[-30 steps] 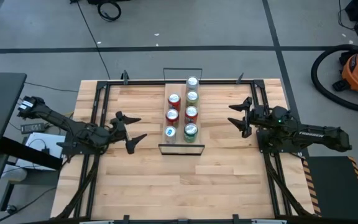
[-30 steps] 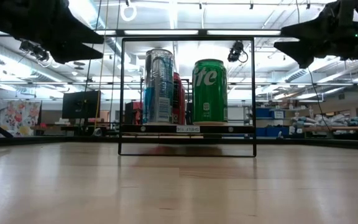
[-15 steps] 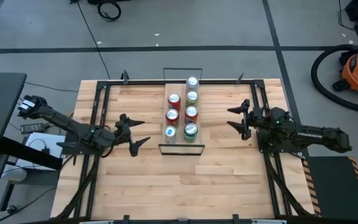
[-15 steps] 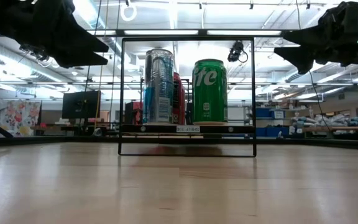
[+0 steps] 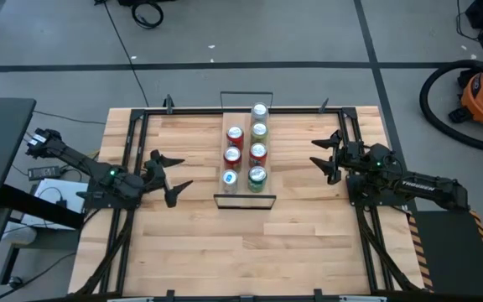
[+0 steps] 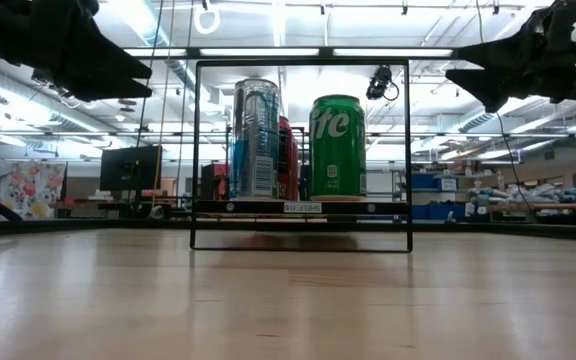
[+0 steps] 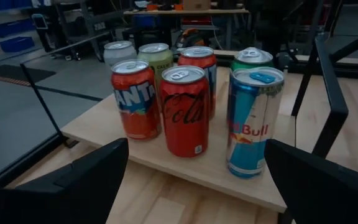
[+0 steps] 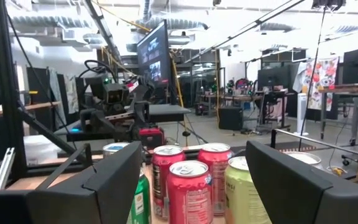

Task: Place canned beverage on shelf
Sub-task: Return to Home Position

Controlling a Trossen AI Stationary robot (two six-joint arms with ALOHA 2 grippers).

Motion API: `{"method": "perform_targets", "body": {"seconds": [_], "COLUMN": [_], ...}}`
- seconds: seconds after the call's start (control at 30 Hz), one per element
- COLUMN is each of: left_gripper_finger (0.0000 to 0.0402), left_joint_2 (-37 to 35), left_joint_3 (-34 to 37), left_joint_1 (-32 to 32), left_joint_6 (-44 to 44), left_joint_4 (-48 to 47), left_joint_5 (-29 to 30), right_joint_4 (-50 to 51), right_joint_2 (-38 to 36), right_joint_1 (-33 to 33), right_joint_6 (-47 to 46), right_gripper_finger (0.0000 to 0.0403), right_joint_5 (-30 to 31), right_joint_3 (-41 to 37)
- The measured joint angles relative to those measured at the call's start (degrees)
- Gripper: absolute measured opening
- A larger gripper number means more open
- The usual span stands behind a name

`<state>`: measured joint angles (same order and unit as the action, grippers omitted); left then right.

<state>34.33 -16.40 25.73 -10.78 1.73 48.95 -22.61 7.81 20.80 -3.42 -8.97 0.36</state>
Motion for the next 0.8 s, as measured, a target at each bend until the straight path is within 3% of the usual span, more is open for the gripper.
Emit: {"method": "perform_targets", "body": {"seconds": [0.1, 0.3, 0.4, 0.63, 0.8], "left_gripper_finger": [0.0389, 0.0388, 0.0388, 0.0388, 0.0388], "left_joint_2": [-2.0, -5.0, -5.7, -5.6, -5.6], "left_joint_3": [1.5, 16.1, 15.8, 15.8, 15.8], "left_joint_1": [-0.4, -3.2, -5.3, -10.4, -14.0], "left_joint_6": [1.6, 4.3, 3.7, 9.9, 10.6], "left_joint_4": [2.5, 24.6, 23.1, 29.0, 29.0], "left_joint_5": [0.1, -5.1, -6.1, -14.2, -15.1], "right_joint_4": [0.2, 0.4, 0.4, 0.4, 0.4], "right_joint_2": [0.0, 0.0, 0.0, 0.0, 0.0], "right_joint_1": [0.0, 0.0, 0.0, 0.0, 0.0], "right_joint_6": [-0.5, -1.6, -1.1, -0.9, -0.9], "right_gripper_finger": [0.0297, 0.0297, 0.0297, 0.0297, 0.0297], "right_joint_5": [1.6, 5.3, 5.4, 5.3, 5.3], "right_joint_3": [0.0, 0.0, 0.0, 0.0, 0.0]}}
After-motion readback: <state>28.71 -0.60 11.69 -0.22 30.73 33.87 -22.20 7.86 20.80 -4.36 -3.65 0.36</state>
